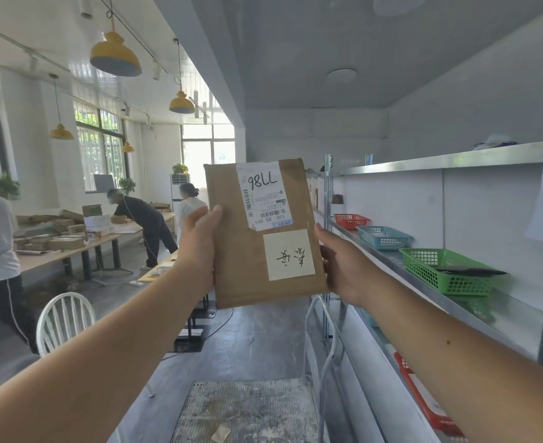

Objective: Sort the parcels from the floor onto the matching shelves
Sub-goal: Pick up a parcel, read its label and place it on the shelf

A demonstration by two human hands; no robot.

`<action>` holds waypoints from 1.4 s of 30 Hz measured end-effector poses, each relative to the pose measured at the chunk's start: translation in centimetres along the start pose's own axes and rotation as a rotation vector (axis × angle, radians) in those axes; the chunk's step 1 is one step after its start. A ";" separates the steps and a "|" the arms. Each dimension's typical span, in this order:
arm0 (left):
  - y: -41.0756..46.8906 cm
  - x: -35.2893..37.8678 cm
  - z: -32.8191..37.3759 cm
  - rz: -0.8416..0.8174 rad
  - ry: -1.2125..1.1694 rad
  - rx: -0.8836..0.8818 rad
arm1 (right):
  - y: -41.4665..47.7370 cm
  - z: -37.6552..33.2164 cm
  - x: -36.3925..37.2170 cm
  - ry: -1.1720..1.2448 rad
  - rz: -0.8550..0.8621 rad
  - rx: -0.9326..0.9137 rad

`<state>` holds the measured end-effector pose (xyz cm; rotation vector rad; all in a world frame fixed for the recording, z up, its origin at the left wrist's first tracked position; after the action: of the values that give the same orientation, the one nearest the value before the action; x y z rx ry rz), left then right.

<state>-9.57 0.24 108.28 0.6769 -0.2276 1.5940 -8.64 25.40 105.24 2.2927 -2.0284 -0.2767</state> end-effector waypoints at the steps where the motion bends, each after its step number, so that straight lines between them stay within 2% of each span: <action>1: -0.1 -0.1 0.1 0.013 -0.003 0.005 | -0.3 0.1 0.4 -0.015 -0.039 -0.005; 4: -0.7 0.2 0.5 0.041 -0.016 0.019 | -0.9 0.6 1.3 -0.042 -0.121 0.012; 11: -1.7 0.7 1.2 0.011 0.100 0.106 | -1.1 0.9 1.5 0.023 0.026 -0.102; 17: -2.3 -0.2 2.4 0.006 0.229 0.281 | -1.6 1.0 0.3 0.047 0.148 -0.136; 23: -2.6 -0.3 2.4 -0.123 0.170 0.224 | -1.9 0.1 -1.0 0.157 0.246 -0.190; 31: -2.9 -0.3 2.2 -0.231 0.170 0.197 | -1.9 -0.8 -2.2 0.269 0.271 -0.221; 38: -4.1 -0.3 0.9 -0.113 0.065 0.219 | -2.9 -0.7 -0.7 0.446 0.393 -0.275; 42: -4.7 -0.4 -0.1 -0.057 -0.049 0.182 | -3.3 -1.3 0.4 0.435 0.357 -0.277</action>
<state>-5.11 0.61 106.87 0.8563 -0.0992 1.5568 -5.14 25.34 105.94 1.6214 -1.9698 -0.0265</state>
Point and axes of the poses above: each hand's wrist, its own y-axis towards the middle knuckle, its own x-axis out of the palm, z = x × y, the point moved 5 cm from there along y, towards the middle knuckle, and after that the axes turned 12 degrees about -y, right-handed, at the moved point
